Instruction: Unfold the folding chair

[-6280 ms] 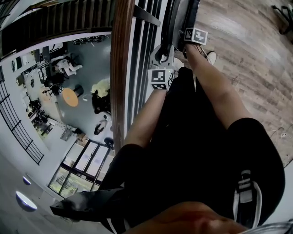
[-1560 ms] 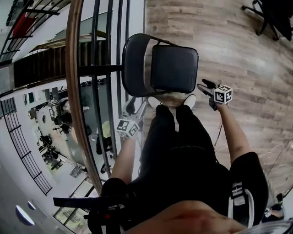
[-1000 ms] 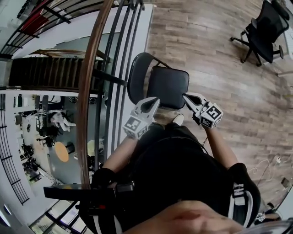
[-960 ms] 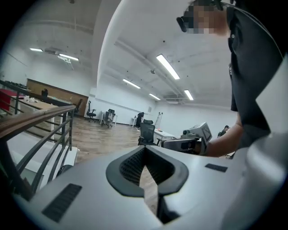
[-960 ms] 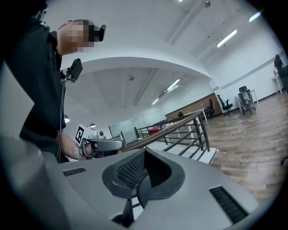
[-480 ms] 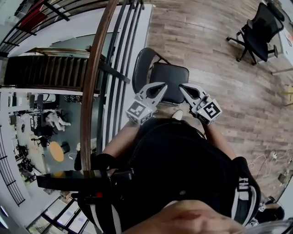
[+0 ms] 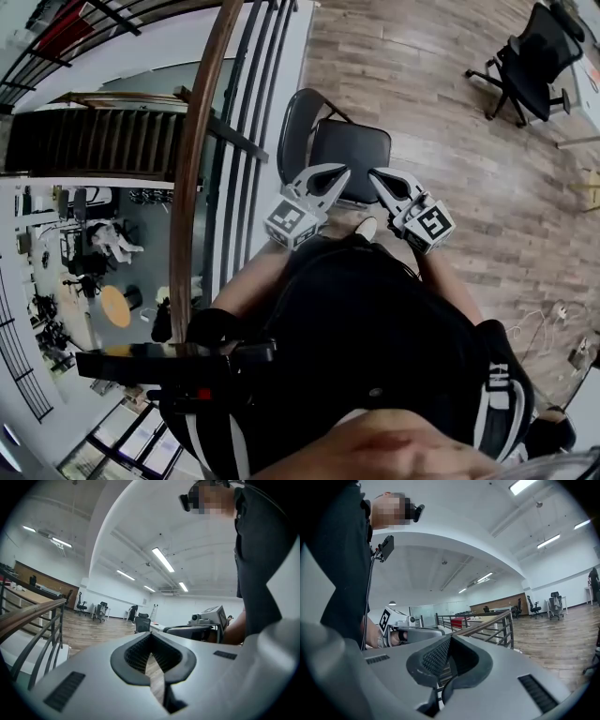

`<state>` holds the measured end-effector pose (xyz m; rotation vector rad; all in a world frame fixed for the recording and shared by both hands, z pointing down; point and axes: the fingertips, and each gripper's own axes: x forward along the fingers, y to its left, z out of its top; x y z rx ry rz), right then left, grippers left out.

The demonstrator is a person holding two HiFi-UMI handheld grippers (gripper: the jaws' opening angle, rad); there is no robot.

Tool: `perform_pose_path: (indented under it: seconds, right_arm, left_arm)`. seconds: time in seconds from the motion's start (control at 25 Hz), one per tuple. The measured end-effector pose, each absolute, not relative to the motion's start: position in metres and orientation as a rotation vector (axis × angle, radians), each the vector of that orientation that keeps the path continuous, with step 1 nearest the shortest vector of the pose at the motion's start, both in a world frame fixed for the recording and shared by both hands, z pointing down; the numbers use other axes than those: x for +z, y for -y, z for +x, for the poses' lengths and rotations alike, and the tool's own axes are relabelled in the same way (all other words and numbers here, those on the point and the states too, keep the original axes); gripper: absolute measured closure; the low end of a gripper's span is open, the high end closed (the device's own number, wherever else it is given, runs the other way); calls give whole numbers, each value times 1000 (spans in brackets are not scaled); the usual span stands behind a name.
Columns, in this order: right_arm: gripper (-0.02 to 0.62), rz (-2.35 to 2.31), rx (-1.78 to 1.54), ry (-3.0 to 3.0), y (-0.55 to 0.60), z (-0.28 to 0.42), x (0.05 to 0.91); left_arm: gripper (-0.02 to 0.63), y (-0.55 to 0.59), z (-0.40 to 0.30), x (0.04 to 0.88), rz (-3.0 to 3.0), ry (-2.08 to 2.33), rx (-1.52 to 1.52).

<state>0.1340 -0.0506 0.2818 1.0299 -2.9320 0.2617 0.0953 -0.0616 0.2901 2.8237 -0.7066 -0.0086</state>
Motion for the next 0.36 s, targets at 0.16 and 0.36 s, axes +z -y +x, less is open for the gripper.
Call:
perform_pose_path:
  seconds: [0.16,0.36]
  right_arm:
    - [588,1034,255,2923,46,130,282]
    - [588,1035,239,2906,36,121,285]
  left_arm:
    - [603,58,95,287,2846,679,6]
    - [603,48,92,288,2851,660,13]
